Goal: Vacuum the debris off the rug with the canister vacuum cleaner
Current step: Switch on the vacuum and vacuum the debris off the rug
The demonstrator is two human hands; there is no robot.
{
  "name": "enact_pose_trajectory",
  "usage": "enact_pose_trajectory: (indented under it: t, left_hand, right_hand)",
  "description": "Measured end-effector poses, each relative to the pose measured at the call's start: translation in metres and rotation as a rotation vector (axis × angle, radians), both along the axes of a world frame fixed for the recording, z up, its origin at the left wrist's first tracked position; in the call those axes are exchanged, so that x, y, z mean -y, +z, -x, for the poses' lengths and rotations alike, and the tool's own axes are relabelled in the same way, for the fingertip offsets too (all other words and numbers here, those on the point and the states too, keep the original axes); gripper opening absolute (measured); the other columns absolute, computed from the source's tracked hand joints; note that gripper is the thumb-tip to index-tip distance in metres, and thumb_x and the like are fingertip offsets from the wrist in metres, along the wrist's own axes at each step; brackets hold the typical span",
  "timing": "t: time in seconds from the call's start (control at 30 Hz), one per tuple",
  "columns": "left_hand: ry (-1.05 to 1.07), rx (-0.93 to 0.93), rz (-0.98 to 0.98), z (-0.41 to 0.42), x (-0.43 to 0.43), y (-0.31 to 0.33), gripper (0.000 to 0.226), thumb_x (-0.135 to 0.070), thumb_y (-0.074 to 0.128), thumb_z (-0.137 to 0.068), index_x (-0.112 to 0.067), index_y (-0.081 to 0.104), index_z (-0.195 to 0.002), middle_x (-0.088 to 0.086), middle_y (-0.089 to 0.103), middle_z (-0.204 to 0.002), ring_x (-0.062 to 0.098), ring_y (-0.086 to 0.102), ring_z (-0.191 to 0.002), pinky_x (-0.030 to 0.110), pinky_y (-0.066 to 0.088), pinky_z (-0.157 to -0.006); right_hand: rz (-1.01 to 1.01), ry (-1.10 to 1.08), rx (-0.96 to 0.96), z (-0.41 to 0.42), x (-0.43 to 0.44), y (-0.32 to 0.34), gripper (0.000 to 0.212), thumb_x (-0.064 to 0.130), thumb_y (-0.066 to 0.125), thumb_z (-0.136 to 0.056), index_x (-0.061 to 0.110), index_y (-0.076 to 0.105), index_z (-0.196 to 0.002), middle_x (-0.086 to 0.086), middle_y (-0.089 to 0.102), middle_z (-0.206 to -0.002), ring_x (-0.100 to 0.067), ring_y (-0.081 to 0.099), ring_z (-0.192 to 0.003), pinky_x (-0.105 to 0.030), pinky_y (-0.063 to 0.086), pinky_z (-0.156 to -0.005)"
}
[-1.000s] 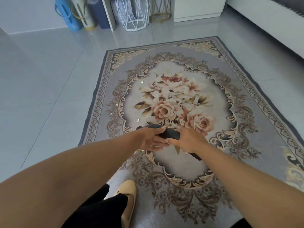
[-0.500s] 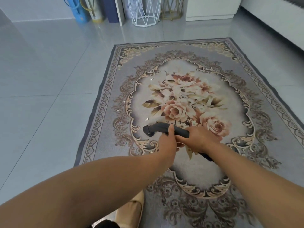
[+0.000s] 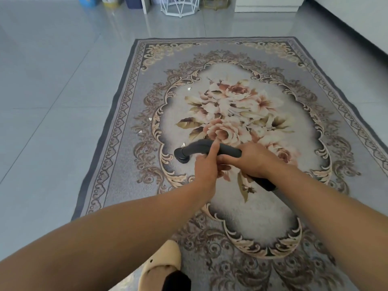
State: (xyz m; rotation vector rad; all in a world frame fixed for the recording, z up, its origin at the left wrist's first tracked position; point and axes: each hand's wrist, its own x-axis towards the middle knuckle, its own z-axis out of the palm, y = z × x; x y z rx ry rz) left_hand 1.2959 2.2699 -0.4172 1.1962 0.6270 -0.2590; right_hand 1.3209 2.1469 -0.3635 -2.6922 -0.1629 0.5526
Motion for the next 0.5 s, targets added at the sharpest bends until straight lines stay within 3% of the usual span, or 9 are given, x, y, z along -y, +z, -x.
enact_pose_trajectory:
  t: [0.07, 0.37, 0.5]
  left_hand:
    - [0.02, 0.01, -0.006, -0.003, -0.003, -0.001, 0.052, -0.053, 0.056, -0.09, -0.007, 0.067, -0.11, 0.003, 0.07, -0.074, 0.01, 0.061, -0.051, 0.028, 0.047, -0.06]
    - [-0.014, 0.028, -0.077, -0.014, -0.003, 0.009, 0.054, -0.055, 0.045, -0.095, -0.008, 0.065, -0.113, 0.011, 0.073, -0.096, 0.015, 0.064, -0.064, 0.026, 0.048, -0.056]
    - [-0.005, 0.033, -0.027, -0.022, -0.007, 0.009, 0.043, -0.056, 0.045, -0.095, -0.019, 0.066, -0.1, 0.007, 0.075, -0.093, 0.019, 0.067, -0.064, 0.035, 0.048, -0.064]
  right_hand:
    - [0.02, -0.001, 0.028, -0.004, -0.003, -0.003, 0.063, 0.082, 0.048, -0.074, 0.021, 0.063, -0.076, 0.001, 0.065, -0.062, -0.017, 0.063, -0.057, -0.033, 0.05, -0.056]
    - [-0.012, -0.085, 0.065, -0.008, -0.018, -0.011, 0.054, 0.071, 0.047, -0.083, 0.02, 0.064, -0.077, 0.0, 0.066, -0.064, -0.017, 0.063, -0.058, -0.03, 0.049, -0.053]
    - [0.012, -0.113, 0.046, -0.019, -0.027, -0.011, 0.061, 0.076, 0.046, -0.079, 0.018, 0.065, -0.083, -0.001, 0.066, -0.069, -0.018, 0.064, -0.064, -0.031, 0.052, -0.057]
